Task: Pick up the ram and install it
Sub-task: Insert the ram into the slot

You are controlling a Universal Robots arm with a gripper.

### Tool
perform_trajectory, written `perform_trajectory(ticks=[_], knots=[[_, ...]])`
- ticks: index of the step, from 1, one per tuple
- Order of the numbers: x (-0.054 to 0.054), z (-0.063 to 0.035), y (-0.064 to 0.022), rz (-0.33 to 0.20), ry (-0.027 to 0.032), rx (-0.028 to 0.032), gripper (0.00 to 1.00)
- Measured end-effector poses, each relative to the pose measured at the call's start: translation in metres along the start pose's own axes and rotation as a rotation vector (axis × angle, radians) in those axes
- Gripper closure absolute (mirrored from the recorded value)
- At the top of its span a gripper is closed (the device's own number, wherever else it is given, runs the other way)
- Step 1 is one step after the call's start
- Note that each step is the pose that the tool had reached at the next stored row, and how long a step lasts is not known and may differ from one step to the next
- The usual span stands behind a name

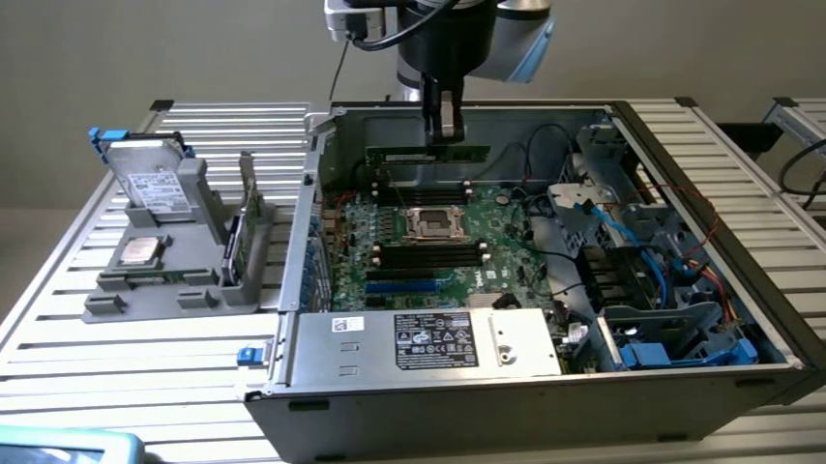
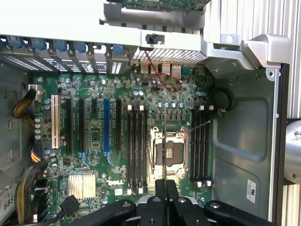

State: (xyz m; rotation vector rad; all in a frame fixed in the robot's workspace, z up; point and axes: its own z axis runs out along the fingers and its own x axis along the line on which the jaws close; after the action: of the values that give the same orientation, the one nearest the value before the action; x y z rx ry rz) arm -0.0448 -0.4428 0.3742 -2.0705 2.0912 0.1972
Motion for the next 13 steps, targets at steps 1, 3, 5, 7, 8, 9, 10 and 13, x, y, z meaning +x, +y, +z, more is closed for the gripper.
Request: perform_trajectory(ticks=[1, 3, 5, 7, 8, 9, 10, 13], knots=[[0.0000, 0.0000, 0.0000, 0.000, 0.0000, 0.0000, 0.88], [0.0000, 0.0000, 0.0000, 0.000, 0.0000, 0.0000, 0.88], [0.0000, 0.0000, 0.0000, 0.000, 0.0000, 0.0000, 0.88], [0.0000, 0.0000, 0.0000, 0.000, 0.0001, 0.0000, 0.88], [0.0000, 0.0003, 0.0000, 0.000, 0.0002, -0.0001, 0.88], [0.0003, 0.0015, 0.0000, 0.000, 0.0008, 0.0001, 0.88], [0.0008, 0.0033, 0.0001, 0.000, 0.0013, 0.0000, 0.88], [0.0020, 0.0085, 0.0004, 0.000, 0.0017, 0.0000, 0.88]])
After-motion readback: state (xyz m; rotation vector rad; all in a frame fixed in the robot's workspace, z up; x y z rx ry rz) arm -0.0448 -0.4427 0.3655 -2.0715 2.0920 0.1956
